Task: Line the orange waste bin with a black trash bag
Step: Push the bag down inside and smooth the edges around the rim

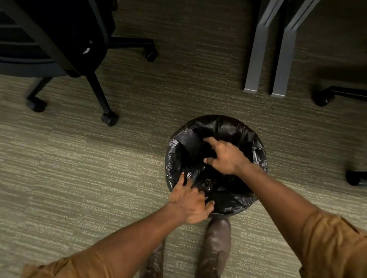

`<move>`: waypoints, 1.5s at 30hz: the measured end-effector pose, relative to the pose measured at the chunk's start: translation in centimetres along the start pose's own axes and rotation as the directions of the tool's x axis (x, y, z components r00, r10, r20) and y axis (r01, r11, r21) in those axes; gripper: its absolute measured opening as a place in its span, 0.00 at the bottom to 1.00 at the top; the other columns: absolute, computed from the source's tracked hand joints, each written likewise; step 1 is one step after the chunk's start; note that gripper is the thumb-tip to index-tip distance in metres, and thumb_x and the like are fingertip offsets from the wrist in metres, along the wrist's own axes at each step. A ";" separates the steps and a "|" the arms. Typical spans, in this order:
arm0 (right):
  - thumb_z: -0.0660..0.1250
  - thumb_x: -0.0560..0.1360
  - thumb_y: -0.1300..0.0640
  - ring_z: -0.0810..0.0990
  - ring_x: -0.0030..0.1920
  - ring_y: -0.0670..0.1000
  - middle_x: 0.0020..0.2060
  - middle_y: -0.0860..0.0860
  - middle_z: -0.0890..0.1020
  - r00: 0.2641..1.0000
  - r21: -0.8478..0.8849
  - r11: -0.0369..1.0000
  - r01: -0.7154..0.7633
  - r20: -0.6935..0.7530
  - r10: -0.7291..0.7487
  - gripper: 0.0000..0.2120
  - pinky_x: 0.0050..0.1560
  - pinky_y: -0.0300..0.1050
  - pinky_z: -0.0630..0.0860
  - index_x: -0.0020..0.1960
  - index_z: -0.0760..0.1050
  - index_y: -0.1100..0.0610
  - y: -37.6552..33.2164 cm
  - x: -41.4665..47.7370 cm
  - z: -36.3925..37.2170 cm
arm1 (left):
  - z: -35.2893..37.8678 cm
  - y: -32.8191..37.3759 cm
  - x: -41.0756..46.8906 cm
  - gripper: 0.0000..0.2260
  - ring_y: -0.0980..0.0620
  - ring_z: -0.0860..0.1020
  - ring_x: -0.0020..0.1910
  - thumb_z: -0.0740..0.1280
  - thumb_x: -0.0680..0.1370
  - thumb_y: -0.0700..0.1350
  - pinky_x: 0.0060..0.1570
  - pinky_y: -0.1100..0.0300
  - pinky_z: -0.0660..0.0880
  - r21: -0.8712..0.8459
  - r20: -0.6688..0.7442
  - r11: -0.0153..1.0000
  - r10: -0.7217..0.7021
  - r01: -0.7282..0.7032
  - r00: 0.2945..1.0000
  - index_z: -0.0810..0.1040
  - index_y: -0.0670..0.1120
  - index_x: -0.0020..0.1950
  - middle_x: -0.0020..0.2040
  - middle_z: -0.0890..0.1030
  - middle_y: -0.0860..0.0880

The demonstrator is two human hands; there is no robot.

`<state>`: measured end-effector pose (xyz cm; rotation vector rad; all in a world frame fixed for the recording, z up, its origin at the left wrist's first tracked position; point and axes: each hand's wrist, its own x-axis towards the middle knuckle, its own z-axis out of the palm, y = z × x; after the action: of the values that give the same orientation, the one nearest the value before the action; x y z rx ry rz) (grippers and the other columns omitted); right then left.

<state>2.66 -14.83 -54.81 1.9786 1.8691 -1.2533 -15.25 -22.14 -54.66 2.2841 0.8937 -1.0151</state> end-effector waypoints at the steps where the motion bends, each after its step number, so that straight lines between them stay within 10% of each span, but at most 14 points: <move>1: 0.72 0.78 0.44 0.78 0.71 0.63 0.70 0.60 0.79 1.000 0.001 1.000 -0.014 -0.003 0.014 0.37 0.69 0.60 0.76 0.82 0.61 0.47 -0.3 0.9 -0.8 | 0.1 0.1 -0.1 0.36 0.35 0.65 0.84 0.44 0.86 0.64 0.84 0.30 0.42 0.003 0.017 1.000 0.008 -0.008 1.000 0.80 0.41 0.73 0.73 0.80 0.35; 6: 0.72 0.78 0.43 0.75 0.74 0.61 0.74 0.59 0.77 0.999 -0.053 0.998 -0.037 0.001 0.037 0.34 0.74 0.55 0.72 0.81 0.66 0.50 -1.0 3.9 -3.4 | 0.4 0.7 -0.6 0.37 0.34 0.63 0.85 0.43 0.86 0.65 0.84 0.31 0.44 0.003 0.006 1.000 -0.010 0.010 1.000 0.74 0.41 0.79 0.79 0.74 0.36; 10: 0.71 0.78 0.40 0.81 0.67 0.60 0.66 0.55 0.83 0.999 -0.084 0.996 -0.036 0.013 0.037 0.24 0.67 0.56 0.78 0.71 0.76 0.47 -2.0 2.2 -3.7 | -1.2 0.9 -0.7 0.29 0.39 0.75 0.72 0.51 0.86 0.60 0.79 0.39 0.63 -0.056 -0.307 0.998 -0.058 0.043 0.950 0.81 0.41 0.70 0.68 0.83 0.39; 14: 0.70 0.79 0.48 0.86 0.51 0.60 0.49 0.52 0.87 0.935 -0.126 0.992 -0.011 -0.354 -0.035 0.07 0.47 0.53 0.81 0.54 0.81 0.49 -1.8 -2.0 -2.0 | -3.6 -1.0 0.2 0.19 0.42 0.79 0.64 0.67 0.82 0.53 0.64 0.45 0.77 -0.247 -0.656 0.949 -0.313 0.197 0.687 0.81 0.42 0.66 0.66 0.82 0.41; 18: 0.72 0.78 0.57 0.81 0.52 0.59 0.51 0.55 0.83 0.786 -0.205 0.978 0.036 -0.598 -0.154 0.11 0.46 0.53 0.81 0.60 0.81 0.56 -0.8 -3.8 -0.7 | -6.4 -4.2 1.8 0.26 0.40 0.75 0.70 0.73 0.79 0.51 0.66 0.46 0.77 -0.463 -0.634 0.837 -0.543 0.291 0.550 0.73 0.41 0.72 0.74 0.75 0.39; 28: 0.76 0.68 0.62 0.68 0.77 0.63 0.77 0.60 0.70 0.806 -0.608 0.724 0.325 -0.223 -0.548 0.46 0.79 0.62 0.64 0.82 0.61 0.57 -3.5 2.3 -2.1 | -5.0 -7.7 3.1 0.30 0.36 0.85 0.62 0.74 0.79 0.33 0.61 0.43 0.84 -0.755 -0.379 0.633 -0.632 0.168 0.676 0.66 0.39 0.77 0.68 0.82 0.38; 33: 0.72 0.73 0.57 0.73 0.71 0.63 0.72 0.60 0.74 0.879 -0.660 0.690 0.297 -0.094 -0.468 0.35 0.73 0.59 0.68 0.78 0.66 0.55 -3.1 5.3 -2.7 | -3.5 -8.1 2.9 0.31 0.45 0.85 0.48 0.68 0.79 0.28 0.49 0.54 0.85 -0.833 -0.364 0.553 -0.597 0.038 0.715 0.64 0.40 0.80 0.53 0.83 0.46; 45: 0.71 0.71 0.55 0.82 0.60 0.63 0.61 0.58 0.84 0.970 -0.326 0.922 0.207 -0.055 -0.237 0.22 0.55 0.53 0.78 0.66 0.76 0.53 1.0 8.3 -6.7 | -0.7 -8.2 3.0 0.25 0.52 0.80 0.53 0.62 0.89 0.42 0.51 0.64 0.77 -0.887 -0.326 0.461 -0.608 -0.012 0.724 0.60 0.44 0.85 0.63 0.79 0.49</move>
<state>5.59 -4.62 -56.25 1.7207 2.2296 -0.8443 -19.34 -15.11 -57.90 1.5100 1.6852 0.2161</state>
